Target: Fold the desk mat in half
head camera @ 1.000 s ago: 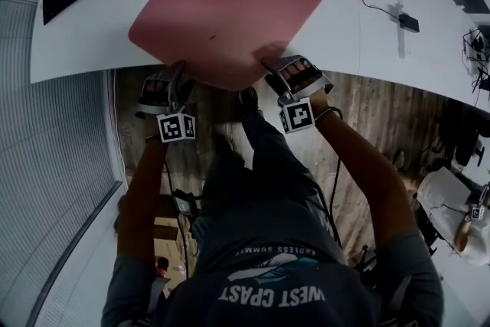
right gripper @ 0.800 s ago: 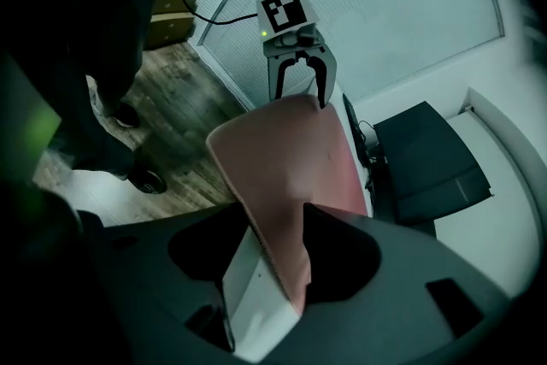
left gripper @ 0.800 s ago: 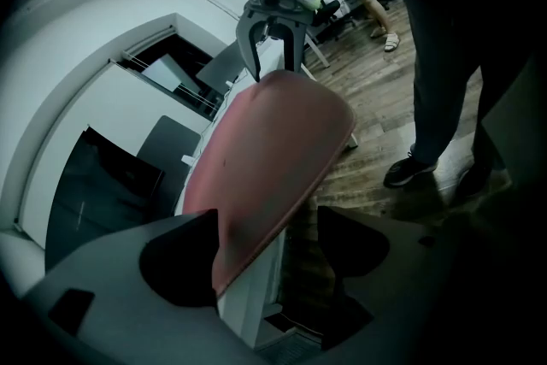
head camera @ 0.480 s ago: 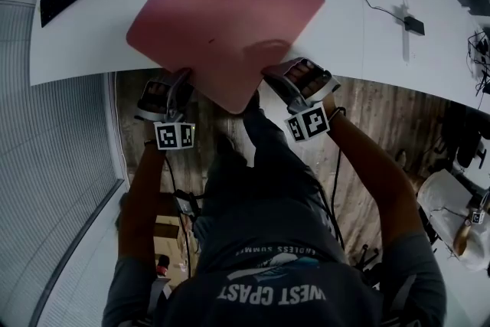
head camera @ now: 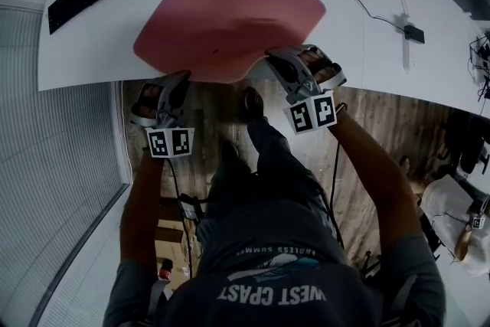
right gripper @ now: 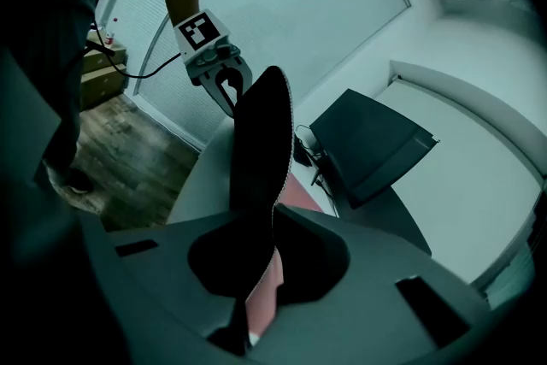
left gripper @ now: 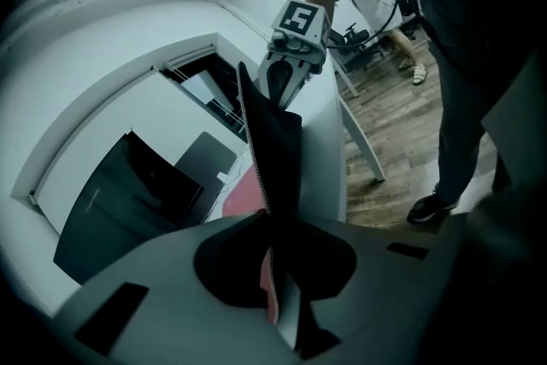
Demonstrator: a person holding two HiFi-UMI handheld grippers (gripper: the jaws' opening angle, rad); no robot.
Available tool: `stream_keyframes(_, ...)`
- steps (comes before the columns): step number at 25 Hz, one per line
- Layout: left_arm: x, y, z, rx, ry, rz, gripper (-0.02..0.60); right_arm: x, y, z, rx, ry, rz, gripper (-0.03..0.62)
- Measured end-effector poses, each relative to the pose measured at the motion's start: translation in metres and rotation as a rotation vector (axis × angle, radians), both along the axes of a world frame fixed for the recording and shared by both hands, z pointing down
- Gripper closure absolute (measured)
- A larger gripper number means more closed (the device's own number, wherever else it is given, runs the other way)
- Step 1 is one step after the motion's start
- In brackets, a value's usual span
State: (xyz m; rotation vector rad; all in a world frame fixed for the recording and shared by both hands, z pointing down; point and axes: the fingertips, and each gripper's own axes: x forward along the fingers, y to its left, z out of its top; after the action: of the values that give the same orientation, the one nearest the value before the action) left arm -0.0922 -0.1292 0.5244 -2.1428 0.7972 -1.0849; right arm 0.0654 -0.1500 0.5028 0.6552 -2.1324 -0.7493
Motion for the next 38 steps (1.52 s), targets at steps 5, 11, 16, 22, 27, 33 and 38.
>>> stream_keyframes(5,0.002,-0.032,-0.019,0.015,0.027,-0.044,0.548,0.004,-0.032,-0.010,-0.014,-0.041,0.064,0.556)
stream_keyframes(11,0.003,-0.077,-0.028,0.024,0.045,-0.105,0.546,0.006,-0.072,-0.012,-0.046,-0.070,0.123,0.556)
stream_keyframes(16,0.003,-0.111,-0.027,0.014,0.049,-0.149,0.545,0.006,-0.103,-0.008,-0.068,-0.090,0.159,0.556)
stream_keyframes(22,0.004,-0.144,-0.019,-0.006,0.054,-0.191,0.543,0.007,-0.133,0.000,-0.091,-0.100,0.184,0.556)
stream_keyframes(27,0.006,-0.169,-0.013,-0.021,0.050,-0.214,0.543,0.008,-0.156,0.007,-0.111,-0.105,0.197,0.556)
stream_keyframes(33,0.008,-0.198,-0.006,-0.040,0.044,-0.246,0.541,0.011,-0.184,0.018,-0.156,-0.105,0.218,0.556)
stream_keyframes(38,0.007,-0.220,0.004,-0.057,0.044,-0.274,0.540,0.009,-0.209,0.028,-0.167,-0.096,0.229,0.556)
